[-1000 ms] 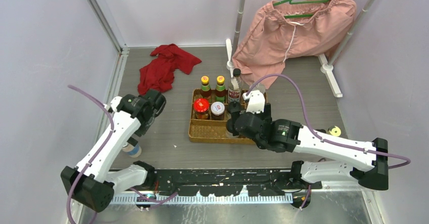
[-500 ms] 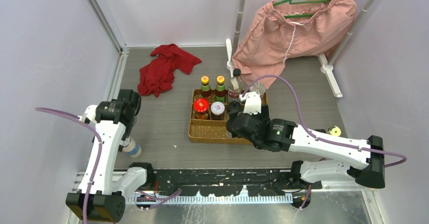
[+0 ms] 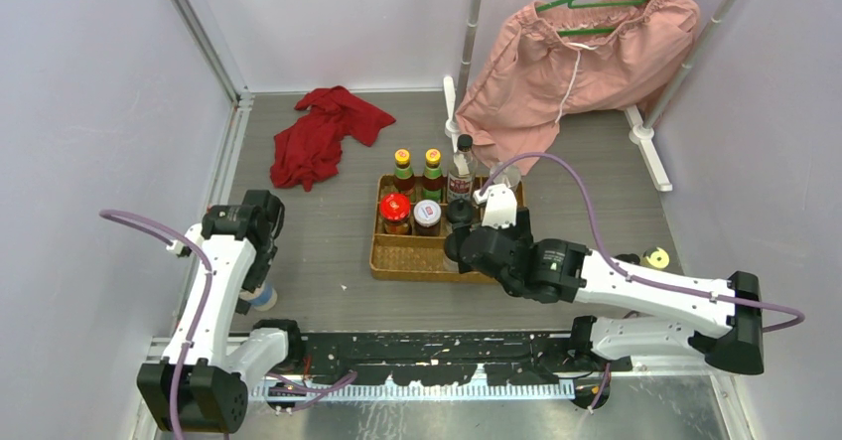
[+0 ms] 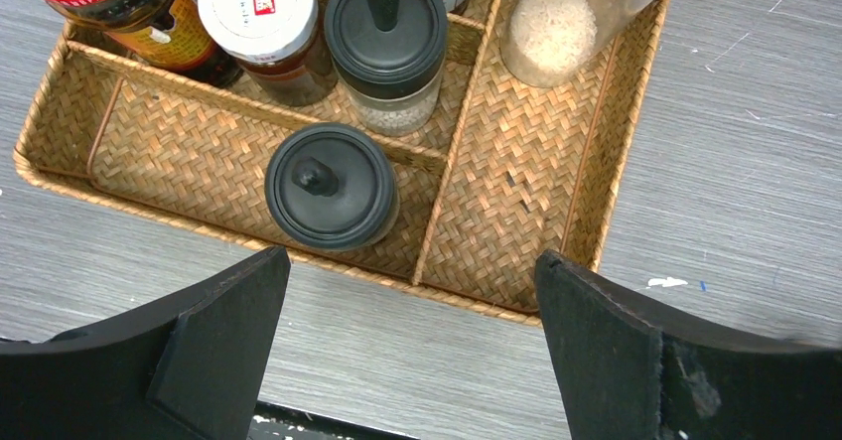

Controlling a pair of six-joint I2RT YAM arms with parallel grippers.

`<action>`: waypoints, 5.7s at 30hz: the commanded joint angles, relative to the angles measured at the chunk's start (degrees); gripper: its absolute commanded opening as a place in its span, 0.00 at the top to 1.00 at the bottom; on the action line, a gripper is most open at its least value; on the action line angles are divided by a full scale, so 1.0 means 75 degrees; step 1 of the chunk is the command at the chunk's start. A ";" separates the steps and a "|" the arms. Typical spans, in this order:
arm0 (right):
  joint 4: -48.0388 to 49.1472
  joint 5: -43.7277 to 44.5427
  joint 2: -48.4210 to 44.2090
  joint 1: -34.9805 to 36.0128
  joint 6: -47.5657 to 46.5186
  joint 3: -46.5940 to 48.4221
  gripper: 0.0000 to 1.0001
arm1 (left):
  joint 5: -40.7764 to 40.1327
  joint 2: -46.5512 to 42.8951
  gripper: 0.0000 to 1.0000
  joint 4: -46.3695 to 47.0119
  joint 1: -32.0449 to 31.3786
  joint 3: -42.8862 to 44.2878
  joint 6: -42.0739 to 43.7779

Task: Organize the condiment bottles
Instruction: Pick up the bottle from the corner of the board, then place the bottle in the storage box.

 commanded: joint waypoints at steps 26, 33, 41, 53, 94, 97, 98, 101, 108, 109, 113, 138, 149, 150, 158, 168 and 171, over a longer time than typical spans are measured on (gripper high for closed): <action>0.0224 0.0215 -0.0441 0.0018 -0.0095 -0.0521 0.00 | -0.0197 0.0591 0.15 0.0371 0.0689 -0.0027 0.1355; 0.0273 0.0189 -0.0275 0.0013 -0.0042 -0.0534 0.00 | -0.0067 0.0502 0.51 0.0558 0.0702 -0.0080 0.1545; 0.0385 0.0096 -0.0021 0.0011 -0.0027 -0.0522 0.00 | 0.0117 0.0397 0.52 0.0861 0.0701 -0.0087 0.1933; 0.0628 -0.0125 0.0319 0.0015 -0.0142 -0.0576 0.00 | -0.0446 0.0431 0.05 -0.0226 0.0708 0.0674 0.1505; 0.0603 -0.0148 0.0121 0.0000 -0.0106 -0.1127 0.00 | 0.1549 0.0284 0.04 0.2046 0.3678 0.0409 0.4477; 0.0635 -0.0151 0.0130 -0.0002 -0.0097 -0.1173 0.00 | 0.1580 0.0228 0.05 0.2105 0.3762 0.0417 0.4556; 0.0633 -0.0171 0.0137 -0.0008 -0.0098 -0.1177 0.00 | 0.1588 0.0212 0.05 0.2110 0.3779 0.0403 0.4566; 0.0644 -0.0174 0.0168 -0.0003 -0.0088 -0.1180 0.00 | 0.1642 0.0256 0.07 0.2114 0.3840 0.0391 0.4570; 0.0648 -0.0192 0.0157 -0.0021 -0.0081 -0.1196 0.00 | 0.1794 0.0276 0.16 0.2171 0.3909 0.0351 0.4627; 0.0645 -0.0195 0.0151 -0.0022 -0.0072 -0.1191 0.00 | 0.1819 0.0279 0.18 0.2171 0.3922 0.0349 0.4634; 0.0650 -0.0206 0.0146 -0.0031 -0.0054 -0.1220 0.00 | 0.1912 0.0245 0.24 0.2229 0.3912 0.0335 0.4681; 0.0621 -0.0104 0.0198 -0.0033 -0.0120 -0.0991 0.00 | 0.3408 0.0347 0.48 0.2981 0.3741 0.0563 0.5435; 0.0309 0.0067 0.0005 -0.0039 -0.0193 -0.0708 0.00 | 0.3422 0.1622 0.50 0.3312 0.3422 0.1077 0.5723; 0.0270 0.0095 -0.0007 -0.0038 -0.0194 -0.0685 0.00 | 0.3431 0.1749 0.50 0.3394 0.3395 0.1126 0.5763; 0.0140 0.0224 -0.0161 -0.0095 -0.0197 -0.0573 0.00 | 0.3360 0.2975 0.50 0.3530 0.3052 0.1762 0.5826; -0.0002 0.0439 -0.0539 -0.0114 -0.0170 -0.0457 0.00 | 0.2948 0.4151 0.50 0.3747 0.1961 0.2485 0.5882; -0.0047 0.0485 -0.0600 -0.0129 -0.0190 -0.0412 0.00 | 0.3070 0.4315 0.50 0.3970 0.1354 0.2626 0.6044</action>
